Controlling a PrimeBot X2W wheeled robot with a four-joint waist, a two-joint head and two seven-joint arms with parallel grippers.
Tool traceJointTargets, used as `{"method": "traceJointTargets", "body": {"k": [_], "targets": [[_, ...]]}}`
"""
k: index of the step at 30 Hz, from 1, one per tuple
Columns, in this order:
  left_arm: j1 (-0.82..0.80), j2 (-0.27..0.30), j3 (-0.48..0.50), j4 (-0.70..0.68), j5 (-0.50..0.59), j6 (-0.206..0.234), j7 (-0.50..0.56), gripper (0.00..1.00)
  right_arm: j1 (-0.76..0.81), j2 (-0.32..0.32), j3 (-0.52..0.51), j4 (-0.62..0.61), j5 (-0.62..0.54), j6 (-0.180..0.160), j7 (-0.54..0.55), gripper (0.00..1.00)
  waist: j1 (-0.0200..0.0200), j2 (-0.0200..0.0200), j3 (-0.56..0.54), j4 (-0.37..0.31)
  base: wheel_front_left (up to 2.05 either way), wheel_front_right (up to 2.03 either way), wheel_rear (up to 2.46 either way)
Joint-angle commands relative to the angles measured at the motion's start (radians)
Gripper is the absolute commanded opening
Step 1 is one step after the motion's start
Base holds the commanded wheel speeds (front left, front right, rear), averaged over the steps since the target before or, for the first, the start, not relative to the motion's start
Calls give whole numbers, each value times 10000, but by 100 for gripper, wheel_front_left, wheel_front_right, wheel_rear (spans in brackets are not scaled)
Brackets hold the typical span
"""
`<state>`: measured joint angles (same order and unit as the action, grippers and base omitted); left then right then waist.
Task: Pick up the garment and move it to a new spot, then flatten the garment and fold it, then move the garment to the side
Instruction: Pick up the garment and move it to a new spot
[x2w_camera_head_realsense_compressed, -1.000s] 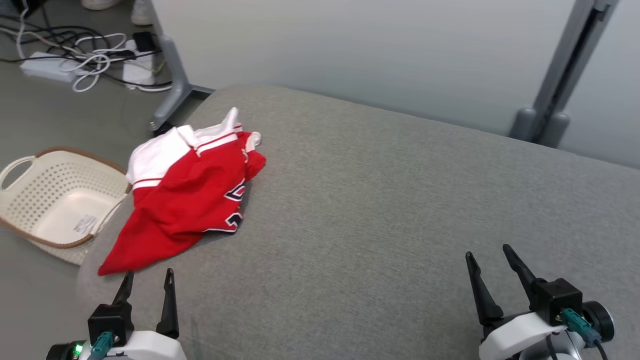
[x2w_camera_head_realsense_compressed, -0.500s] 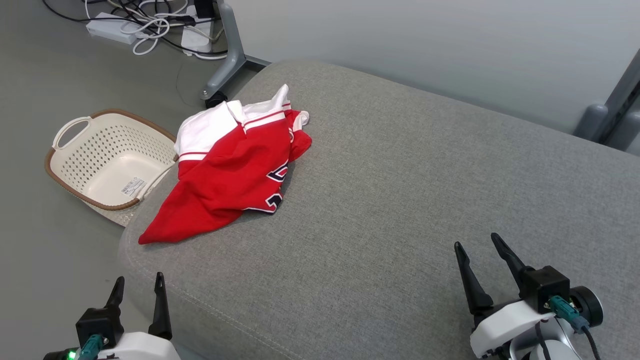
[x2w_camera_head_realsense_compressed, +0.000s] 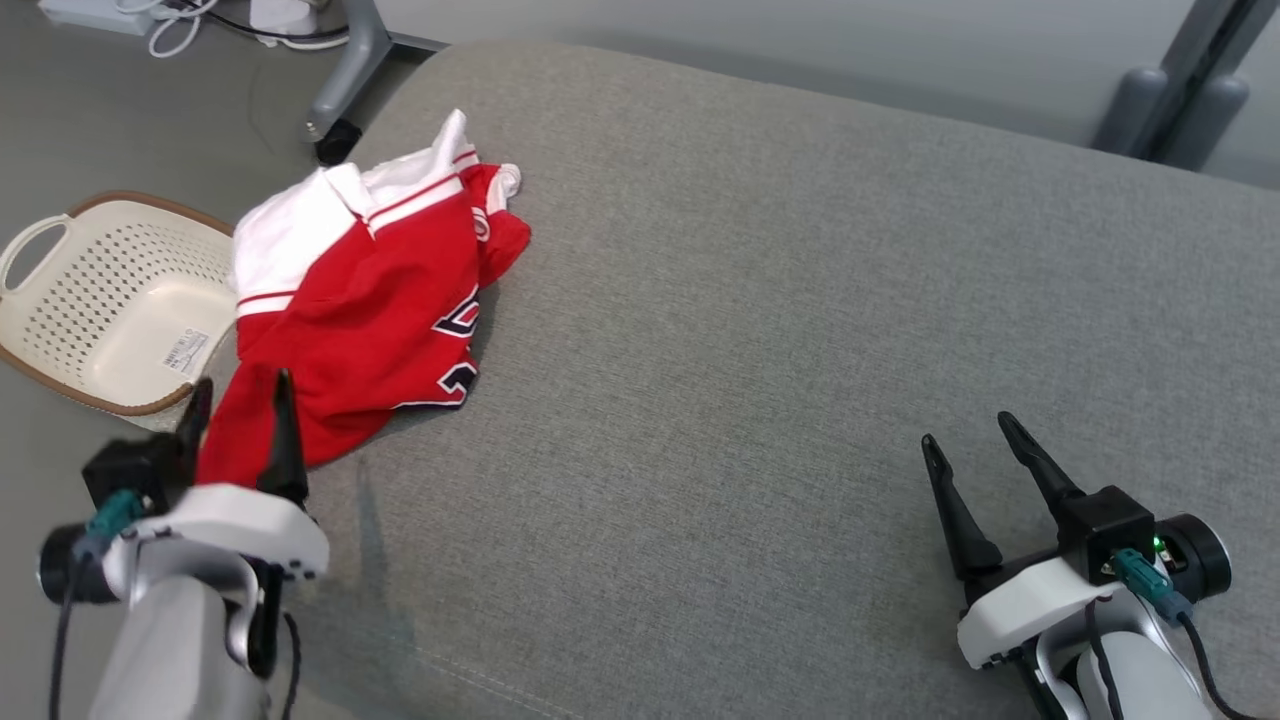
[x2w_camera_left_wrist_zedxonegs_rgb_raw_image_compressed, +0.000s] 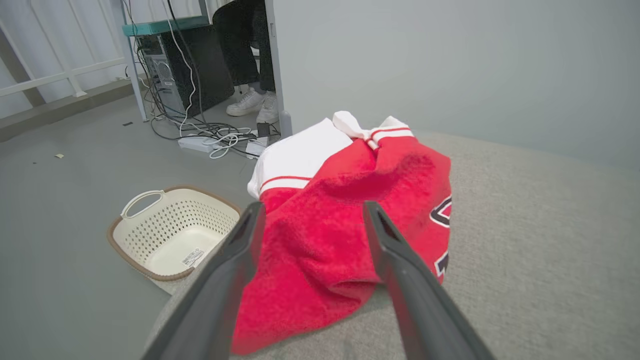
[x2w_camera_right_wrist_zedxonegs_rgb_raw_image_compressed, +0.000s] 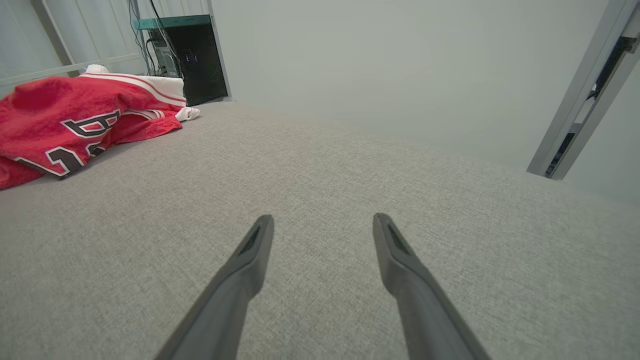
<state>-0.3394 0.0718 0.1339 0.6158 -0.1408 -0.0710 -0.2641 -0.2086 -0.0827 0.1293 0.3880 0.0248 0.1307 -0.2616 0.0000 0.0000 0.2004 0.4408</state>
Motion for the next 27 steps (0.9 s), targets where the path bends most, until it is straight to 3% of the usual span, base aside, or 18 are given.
{"method": "traceJointTargets", "body": {"k": [1, 8, 15, 22, 23, 24, 27], "targets": [[-692, 297, 73, 233, 98, -84, -5, 100, -170, -143, 47, -41, -67, 1, -51, 100, 0, 0, 518, -465, 0, 0, 0], [-3004, 1346, -164, 2442, 362, -270, 79, 100, -508, -331, 288, 140, 17, 1, -51, 100, 0, 0, 1223, -1129, 0, 0, 0], [-4426, 2146, -544, 4621, 399, -476, 917, 100, -767, -356, 312, 351, 71, -1, -23, 100, 0, 0, 1742, -1727, 0, 0, 0], [-4777, 2302, -477, 6022, 163, -369, 1391, 100, -899, -331, 361, 606, 175, -2, -16, 100, 0, 0, 1874, -2151, 0, 0, 0], [-4802, 2309, -437, 6076, 101, -347, 1281, 17, -904, -311, 345, 615, 170, -2, -16, 100, 0, 0, 1855, -2195, 0, 0, 0], [-4808, 2339, -445, 6136, 90, -282, 1247, 0, -900, -275, 293, 603, 184, -2, -16, 100, 0, 0, 1823, -2234, 0, 0, 0], [-4894, 2360, -453, 6264, 39, -254, 1119, 0, -833, -204, 186, 592, 253, -2, -17, 100, 0, 0, 1653, -2309, 0, 0, 0]]}}
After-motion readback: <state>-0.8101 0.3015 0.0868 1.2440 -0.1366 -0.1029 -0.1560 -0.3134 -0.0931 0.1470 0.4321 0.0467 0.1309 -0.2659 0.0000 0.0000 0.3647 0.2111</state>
